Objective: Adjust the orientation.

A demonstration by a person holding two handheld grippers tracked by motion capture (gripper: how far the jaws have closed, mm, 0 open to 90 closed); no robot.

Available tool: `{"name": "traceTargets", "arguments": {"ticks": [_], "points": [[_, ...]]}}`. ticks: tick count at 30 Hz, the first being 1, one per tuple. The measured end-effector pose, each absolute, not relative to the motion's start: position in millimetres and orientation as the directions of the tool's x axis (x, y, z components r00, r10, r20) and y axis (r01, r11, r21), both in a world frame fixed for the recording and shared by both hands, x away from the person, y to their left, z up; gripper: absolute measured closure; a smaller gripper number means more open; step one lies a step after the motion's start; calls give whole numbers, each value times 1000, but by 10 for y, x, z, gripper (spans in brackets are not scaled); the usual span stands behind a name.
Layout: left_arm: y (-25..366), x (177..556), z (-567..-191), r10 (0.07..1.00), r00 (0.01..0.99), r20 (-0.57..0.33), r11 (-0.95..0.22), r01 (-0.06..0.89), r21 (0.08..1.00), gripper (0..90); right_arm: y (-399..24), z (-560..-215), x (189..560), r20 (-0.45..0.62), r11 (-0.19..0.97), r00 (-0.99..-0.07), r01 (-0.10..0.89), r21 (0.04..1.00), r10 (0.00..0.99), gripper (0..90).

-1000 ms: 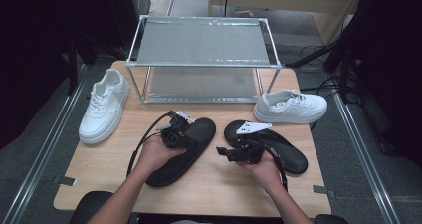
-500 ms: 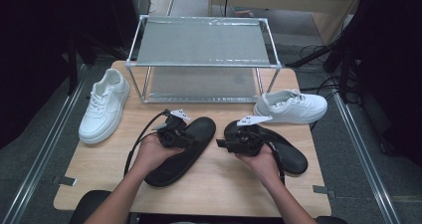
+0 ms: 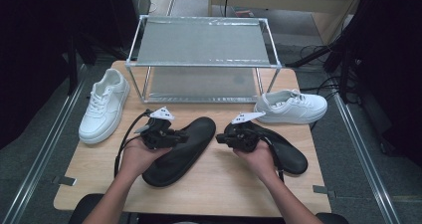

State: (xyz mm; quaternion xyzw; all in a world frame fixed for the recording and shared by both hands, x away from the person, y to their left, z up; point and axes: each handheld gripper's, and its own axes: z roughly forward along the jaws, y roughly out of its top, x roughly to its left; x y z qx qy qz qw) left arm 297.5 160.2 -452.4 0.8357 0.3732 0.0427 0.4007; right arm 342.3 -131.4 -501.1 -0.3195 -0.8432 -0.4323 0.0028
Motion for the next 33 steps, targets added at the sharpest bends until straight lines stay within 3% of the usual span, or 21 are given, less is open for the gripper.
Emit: {"name": "traceTargets", "arguments": {"ticks": [3, 12, 20, 33], "points": [[1663, 2890, -4539, 643, 719, -263, -388, 602, 698, 899, -1259, -5023, 3446, 274, 430, -802, 533, 729, 531, 900], [1537, 2615, -4721, 654, 720, -231, -456, 619, 639, 900, -1028, -5025, 3476, 249, 449, -834, 489, 748, 493, 900], [1509, 2608, -4931, 677, 697, -235, -480, 661, 578, 900, -882, -5057, 3516, 237, 475, -848, 474, 741, 475, 900], [1524, 2631, -4998, 691, 691, -213, -484, 660, 574, 899, -834, -5124, 3556, 253, 486, -849, 483, 728, 464, 900]]}}
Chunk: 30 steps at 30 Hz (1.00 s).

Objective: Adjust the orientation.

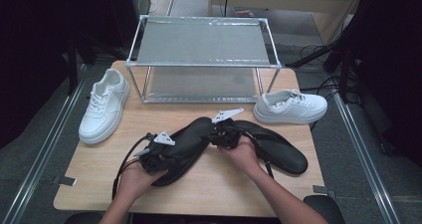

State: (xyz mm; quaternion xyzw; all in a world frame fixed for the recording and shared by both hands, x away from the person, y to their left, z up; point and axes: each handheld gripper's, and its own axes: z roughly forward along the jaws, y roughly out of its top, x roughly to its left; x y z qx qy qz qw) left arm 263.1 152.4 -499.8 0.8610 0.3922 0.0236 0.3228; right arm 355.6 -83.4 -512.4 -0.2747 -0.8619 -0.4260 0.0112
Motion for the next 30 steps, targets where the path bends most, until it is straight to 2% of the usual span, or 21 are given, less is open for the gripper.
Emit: {"name": "traceTargets", "arguments": {"ticks": [30], "points": [[1748, 2796, -4992, 718, 652, -245, -433, 693, 576, 893, -751, -5121, 3359, 253, 509, -863, 470, 721, 438, 900]]}}
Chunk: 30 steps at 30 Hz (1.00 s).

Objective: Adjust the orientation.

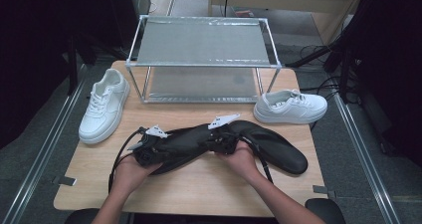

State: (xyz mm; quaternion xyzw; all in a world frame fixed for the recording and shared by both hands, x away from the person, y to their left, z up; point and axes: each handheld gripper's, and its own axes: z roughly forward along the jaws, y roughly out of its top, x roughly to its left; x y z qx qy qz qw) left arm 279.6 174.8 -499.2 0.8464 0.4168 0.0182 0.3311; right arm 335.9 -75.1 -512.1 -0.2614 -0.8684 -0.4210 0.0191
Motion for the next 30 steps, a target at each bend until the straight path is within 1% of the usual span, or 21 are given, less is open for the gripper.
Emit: {"name": "traceTargets", "arguments": {"ticks": [4, 10, 14, 22, 30], "points": [[1775, 2818, -4985, 720, 647, -252, -422, 696, 581, 893, -733, -5137, 3326, 282, 502, -860, 483, 718, 425, 900], [1768, 2840, -4983, 717, 650, -253, -421, 693, 585, 894, -738, -5131, 3314, 282, 499, -859, 484, 719, 427, 900], [1761, 2855, -4984, 710, 657, -254, -426, 688, 587, 893, -766, -5142, 3327, 241, 513, -858, 472, 717, 454, 900], [1748, 2857, -4986, 713, 657, -246, -432, 687, 584, 894, -759, -5168, 3321, 219, 533, -857, 469, 704, 466, 900], [1778, 2867, -4977, 721, 652, -235, -430, 686, 587, 892, -738, -5169, 3284, 242, 541, -860, 477, 693, 449, 900]]}}
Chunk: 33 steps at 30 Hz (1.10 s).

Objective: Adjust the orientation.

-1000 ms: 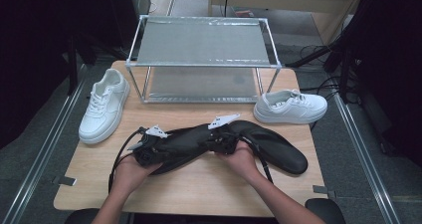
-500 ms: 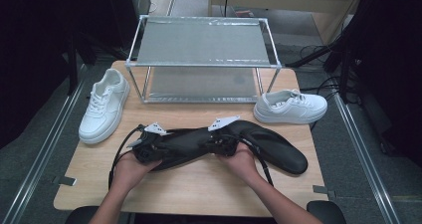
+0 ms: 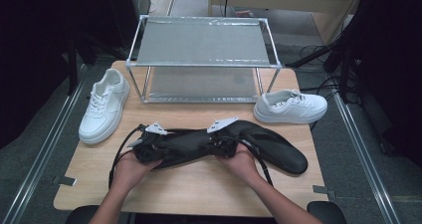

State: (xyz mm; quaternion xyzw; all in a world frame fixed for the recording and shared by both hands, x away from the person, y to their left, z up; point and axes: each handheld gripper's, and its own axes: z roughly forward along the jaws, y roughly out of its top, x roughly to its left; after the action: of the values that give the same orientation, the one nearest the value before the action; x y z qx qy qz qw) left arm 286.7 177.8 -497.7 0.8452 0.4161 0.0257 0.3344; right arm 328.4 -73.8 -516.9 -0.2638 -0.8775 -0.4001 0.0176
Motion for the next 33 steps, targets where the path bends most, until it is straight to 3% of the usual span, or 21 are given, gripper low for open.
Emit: {"name": "traceTargets", "arguments": {"ticks": [21, 33], "points": [[1800, 2926, -5008, 733, 637, -239, -406, 692, 597, 889, -500, -5181, 2981, 251, 599, -907, 414, 685, 340, 900], [1781, 2960, -5018, 731, 636, -247, -401, 693, 600, 889, -401, -5216, 2899, 273, 588, -901, 428, 687, 338, 900]]}}
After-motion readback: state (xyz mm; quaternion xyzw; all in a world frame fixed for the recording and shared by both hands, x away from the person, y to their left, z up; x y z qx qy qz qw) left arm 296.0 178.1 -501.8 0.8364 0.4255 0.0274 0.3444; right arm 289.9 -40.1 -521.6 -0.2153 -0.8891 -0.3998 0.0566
